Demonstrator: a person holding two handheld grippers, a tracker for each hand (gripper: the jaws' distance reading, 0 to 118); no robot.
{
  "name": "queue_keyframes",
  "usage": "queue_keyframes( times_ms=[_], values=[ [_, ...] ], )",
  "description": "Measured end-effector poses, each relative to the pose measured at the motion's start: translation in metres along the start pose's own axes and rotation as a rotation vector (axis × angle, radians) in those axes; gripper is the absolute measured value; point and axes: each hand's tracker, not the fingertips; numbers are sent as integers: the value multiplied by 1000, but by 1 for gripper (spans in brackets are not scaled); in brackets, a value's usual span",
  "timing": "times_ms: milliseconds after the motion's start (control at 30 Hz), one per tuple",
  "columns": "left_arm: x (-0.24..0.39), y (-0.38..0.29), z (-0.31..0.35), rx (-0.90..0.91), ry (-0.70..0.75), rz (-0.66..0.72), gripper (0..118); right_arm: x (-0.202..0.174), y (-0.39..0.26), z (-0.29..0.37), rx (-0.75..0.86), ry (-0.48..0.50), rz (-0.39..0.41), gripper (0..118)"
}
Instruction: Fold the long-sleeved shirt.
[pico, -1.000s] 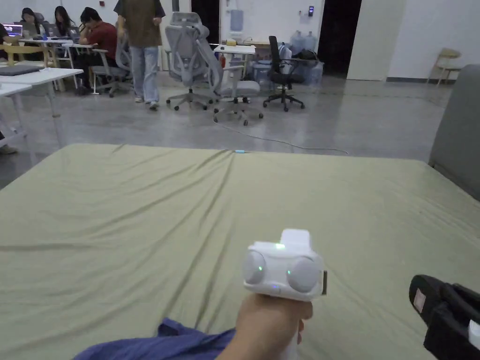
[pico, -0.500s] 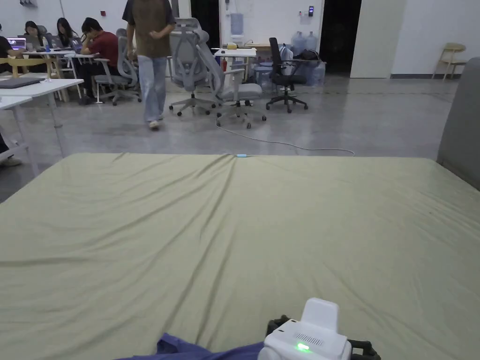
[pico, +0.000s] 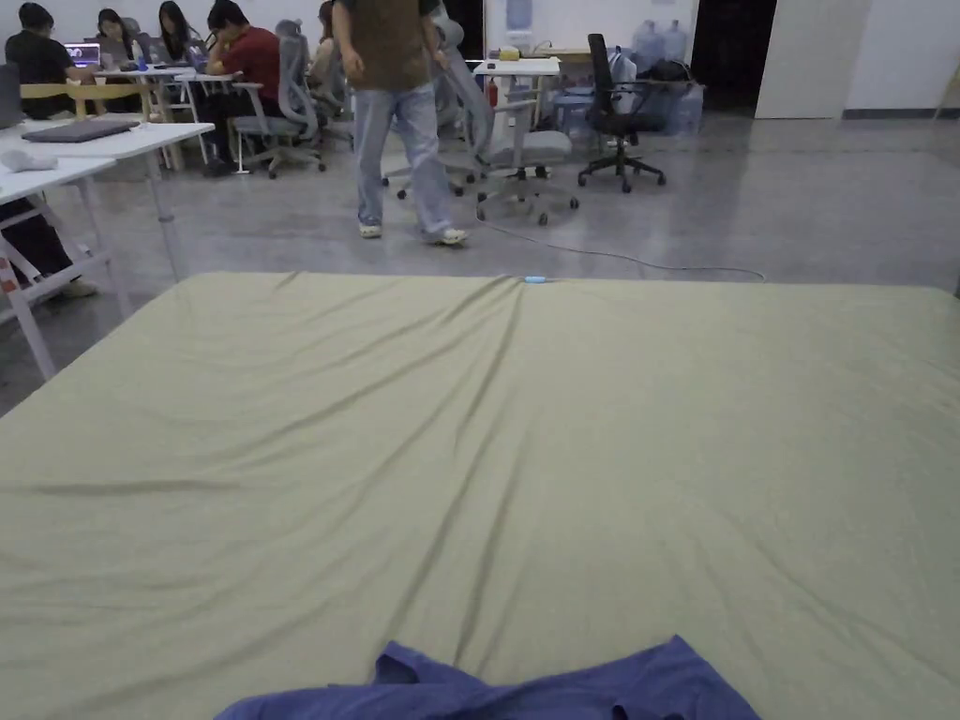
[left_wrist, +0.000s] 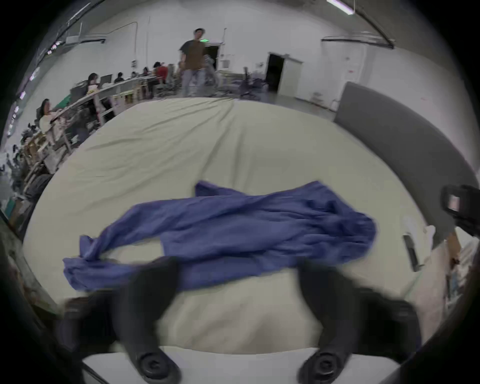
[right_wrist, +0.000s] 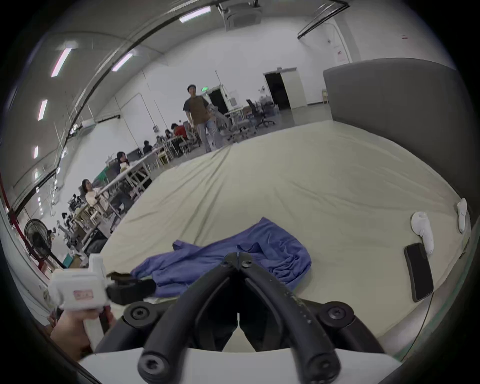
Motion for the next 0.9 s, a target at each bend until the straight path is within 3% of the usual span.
queue_keyframes(
  times_ms=[33, 133, 267, 333, 367, 400, 467, 500, 533, 567, 600, 633, 700, 733, 800, 867, 900],
  values=[
    [-7, 9, -12, 49, 65, -30, 118, 0, 1, -6, -15, -3, 3, 2],
    [-18, 40, -76, 98, 103, -31, 114, 5, 1, -26, -61, -26, -3, 2],
    [-27, 54, -145, -48, 132, -64, 110, 17, 0, -51, -138, -69, -4, 2],
    [-31, 44, -166, -129, 82, -135, 83, 24, 2, -61, -169, -92, -11, 2],
    [-34, 44, -168, -138, -21, -112, 72, 28, 3, -65, -179, -100, -18, 2],
    [-34, 49, -159, -102, -22, -53, 54, 34, 2, -66, -189, -109, -24, 2],
    [-32, 52, -144, -81, -43, -68, 8, 43, 7, -76, -225, -157, -13, 2],
    [-29, 53, -135, -58, -31, -62, 8, 47, 10, -82, -225, -162, -9, 4],
    [-27, 55, -124, -21, -49, -36, 8, 55, 11, -87, -223, -163, -14, 17],
    [-26, 57, -117, -12, -83, -17, 8, 62, 15, -96, -233, -173, -25, 43],
    [-25, 58, -98, 1, -113, -2, 8, 70, 19, -108, -239, -167, -53, 95],
    [-23, 58, -90, 10, -113, -4, 8, 78, 22, -123, -255, -172, -68, 118],
    [-19, 58, -74, 32, -110, -13, 8, 91, 23, -138, -261, -183, -64, 108],
    [-13, 61, -58, 50, -108, -11, 8, 95, 26, -146, -279, -260, -71, 108],
    [-14, 60, -45, 70, -115, 29, 8, 106, 13, -158, -330, -298, -2, 108],
    [-17, 62, -37, 73, -130, 93, 8, 112, 1, -174, -469, -347, 97, 99],
    [-18, 60, -32, 79, -134, 114, 8, 114, -6, -180, -534, -377, 107, 93]
  ],
)
